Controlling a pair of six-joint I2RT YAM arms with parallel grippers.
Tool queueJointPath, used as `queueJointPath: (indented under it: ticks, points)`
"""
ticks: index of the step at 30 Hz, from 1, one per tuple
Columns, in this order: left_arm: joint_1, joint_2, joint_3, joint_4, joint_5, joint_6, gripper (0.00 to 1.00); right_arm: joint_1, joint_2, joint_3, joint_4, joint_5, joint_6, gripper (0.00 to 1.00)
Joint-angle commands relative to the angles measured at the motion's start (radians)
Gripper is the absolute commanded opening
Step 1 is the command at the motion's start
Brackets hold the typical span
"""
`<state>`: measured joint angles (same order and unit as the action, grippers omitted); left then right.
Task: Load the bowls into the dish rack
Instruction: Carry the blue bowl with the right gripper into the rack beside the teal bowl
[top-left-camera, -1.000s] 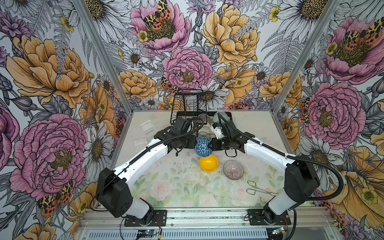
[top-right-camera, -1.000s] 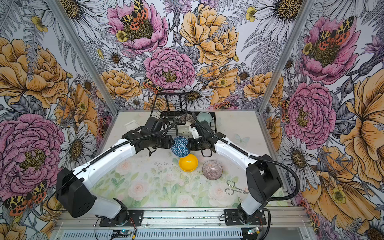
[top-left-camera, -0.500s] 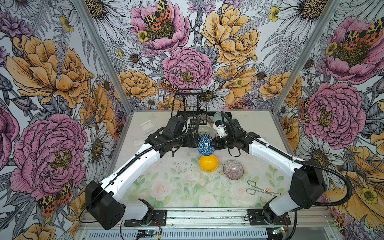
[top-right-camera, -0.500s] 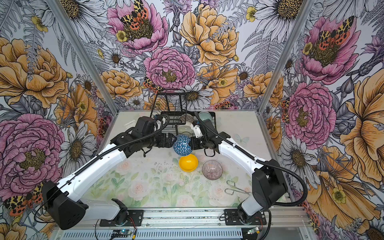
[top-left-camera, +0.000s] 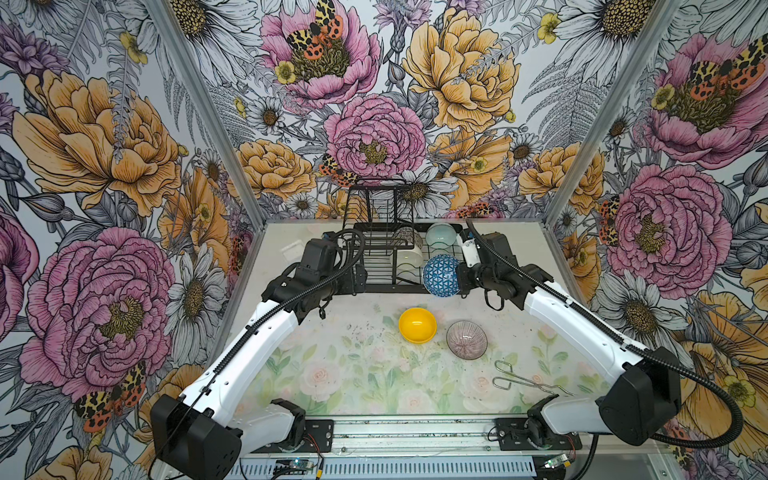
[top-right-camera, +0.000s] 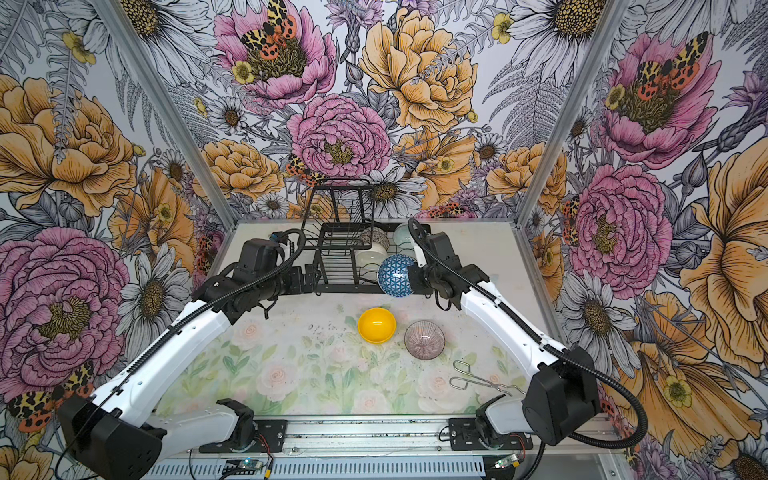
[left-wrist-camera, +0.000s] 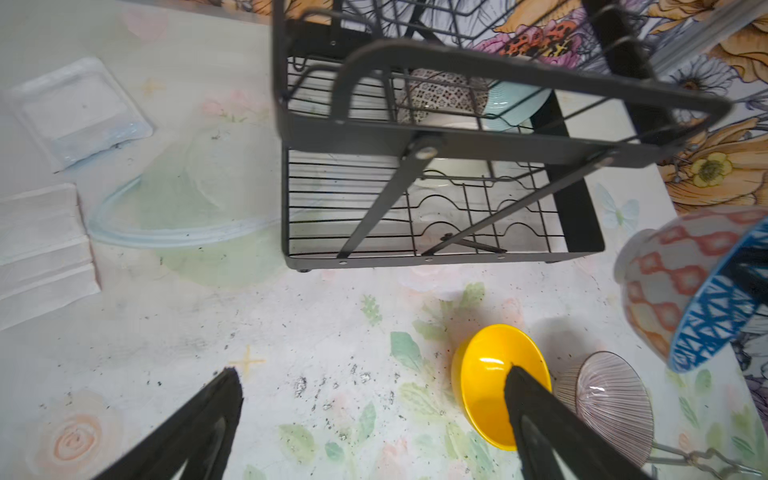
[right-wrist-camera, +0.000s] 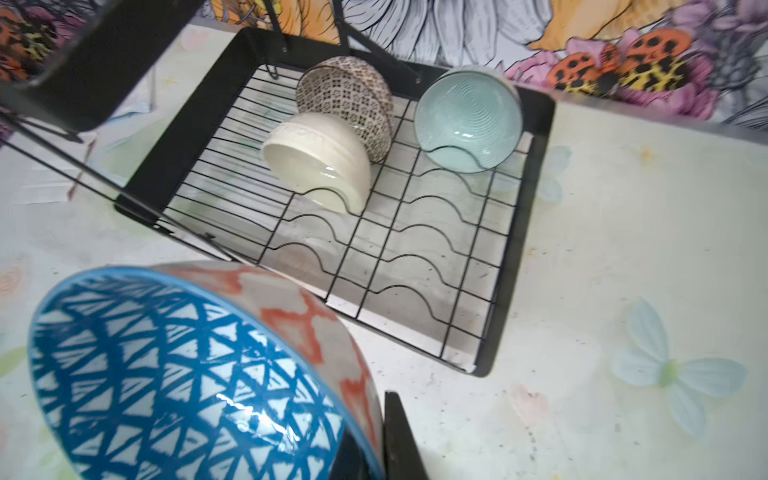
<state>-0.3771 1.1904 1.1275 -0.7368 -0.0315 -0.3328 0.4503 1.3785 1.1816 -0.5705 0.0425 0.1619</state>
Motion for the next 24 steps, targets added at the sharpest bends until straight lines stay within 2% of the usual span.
queueJointPath:
  ticks: [1,5,8,14,18,24]
  points:
    - [0.066,-0.01,-0.04,-0.007,-0.044,0.0,0.99,-0.005,-0.019,0.023,0.093,0.18,-0.121,0.0]
    - [0.146,0.012,-0.059,0.001,-0.068,0.006,0.99,-0.018,0.004,-0.007,0.231,0.272,-0.205,0.0]
    - [0.191,0.037,-0.065,0.012,-0.05,0.017,0.99,-0.023,0.022,-0.06,0.409,0.312,-0.315,0.0]
    - [0.24,0.12,-0.059,0.014,0.004,0.038,0.99,-0.031,0.086,-0.203,0.851,0.292,-0.58,0.0]
    - [0.241,0.153,-0.064,0.016,0.003,0.043,0.99,-0.037,0.182,-0.184,1.004,0.325,-0.715,0.0]
    - [0.244,0.17,-0.075,0.019,0.002,0.049,0.99,-0.062,0.304,-0.147,1.163,0.273,-0.815,0.0]
